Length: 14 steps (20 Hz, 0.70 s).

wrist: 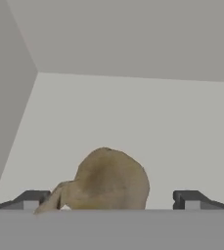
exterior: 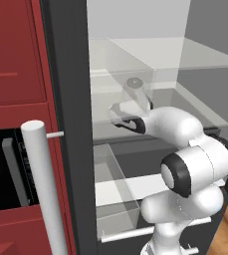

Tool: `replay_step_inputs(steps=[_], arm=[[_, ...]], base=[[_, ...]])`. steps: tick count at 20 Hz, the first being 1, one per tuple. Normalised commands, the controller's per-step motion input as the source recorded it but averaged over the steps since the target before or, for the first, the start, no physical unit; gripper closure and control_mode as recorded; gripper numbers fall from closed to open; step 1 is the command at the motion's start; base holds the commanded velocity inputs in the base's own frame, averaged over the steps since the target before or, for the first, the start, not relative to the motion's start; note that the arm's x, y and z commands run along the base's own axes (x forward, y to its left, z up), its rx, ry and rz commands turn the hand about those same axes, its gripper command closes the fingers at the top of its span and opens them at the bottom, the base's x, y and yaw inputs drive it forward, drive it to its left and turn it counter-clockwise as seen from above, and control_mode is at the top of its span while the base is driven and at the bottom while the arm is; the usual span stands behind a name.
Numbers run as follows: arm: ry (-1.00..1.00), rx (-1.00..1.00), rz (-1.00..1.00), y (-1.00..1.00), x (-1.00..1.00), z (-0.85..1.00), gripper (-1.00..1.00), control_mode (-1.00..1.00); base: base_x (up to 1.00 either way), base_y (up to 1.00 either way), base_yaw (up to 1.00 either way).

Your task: Grab the garlic and lime from the fridge, place them in the blender, close the lid, and turn on the blender to create a marinade.

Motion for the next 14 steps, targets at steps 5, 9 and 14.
replay_step_inputs(steps=[5, 9, 14], arm=[[0.0, 0.0, -0.01, 0.02, 0.4, -0.23, -1.0, -1.0], [0.02, 0.0, -0.01, 0.01, 0.16, -0.34, -1.0, -1.0], [0.02, 0.0, 0.0, -0.09, -0.21, -0.7, 1.0, -1.0]], base=[[0.0, 0.0, 0.0], [0.0, 0.0, 0.0], [0.0, 0.0, 0.0]])
